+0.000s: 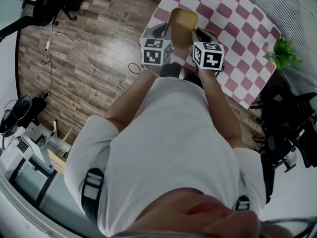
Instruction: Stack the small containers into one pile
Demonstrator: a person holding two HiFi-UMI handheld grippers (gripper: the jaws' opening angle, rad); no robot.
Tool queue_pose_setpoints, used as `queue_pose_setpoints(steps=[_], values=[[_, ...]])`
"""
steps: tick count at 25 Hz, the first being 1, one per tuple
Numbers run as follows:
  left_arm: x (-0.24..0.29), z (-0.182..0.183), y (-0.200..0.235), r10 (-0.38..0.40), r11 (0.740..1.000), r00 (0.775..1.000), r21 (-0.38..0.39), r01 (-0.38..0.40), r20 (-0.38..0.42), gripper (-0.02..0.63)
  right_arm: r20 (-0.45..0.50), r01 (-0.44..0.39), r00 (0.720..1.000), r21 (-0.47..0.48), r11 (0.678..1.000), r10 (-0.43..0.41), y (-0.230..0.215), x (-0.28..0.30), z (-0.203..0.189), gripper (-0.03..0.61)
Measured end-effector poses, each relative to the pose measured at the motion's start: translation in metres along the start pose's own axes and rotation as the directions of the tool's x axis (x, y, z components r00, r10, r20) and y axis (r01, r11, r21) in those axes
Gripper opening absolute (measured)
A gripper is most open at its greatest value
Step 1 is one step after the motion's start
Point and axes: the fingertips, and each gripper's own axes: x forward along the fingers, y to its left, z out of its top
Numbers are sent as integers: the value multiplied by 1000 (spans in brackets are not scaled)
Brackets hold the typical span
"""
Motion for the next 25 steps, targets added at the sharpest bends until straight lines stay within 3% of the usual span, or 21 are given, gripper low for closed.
queue_pose_setpoints(steps=[16, 25], values=[[29, -10, -109, -102, 994, 994, 47, 103, -32, 44, -13, 91, 996, 39, 995, -90, -87, -65, -28, 64], [35, -41, -116, -85, 996, 991, 31, 89, -105, 44, -75, 53, 996, 31, 998, -50, -94, -64, -54, 58]])
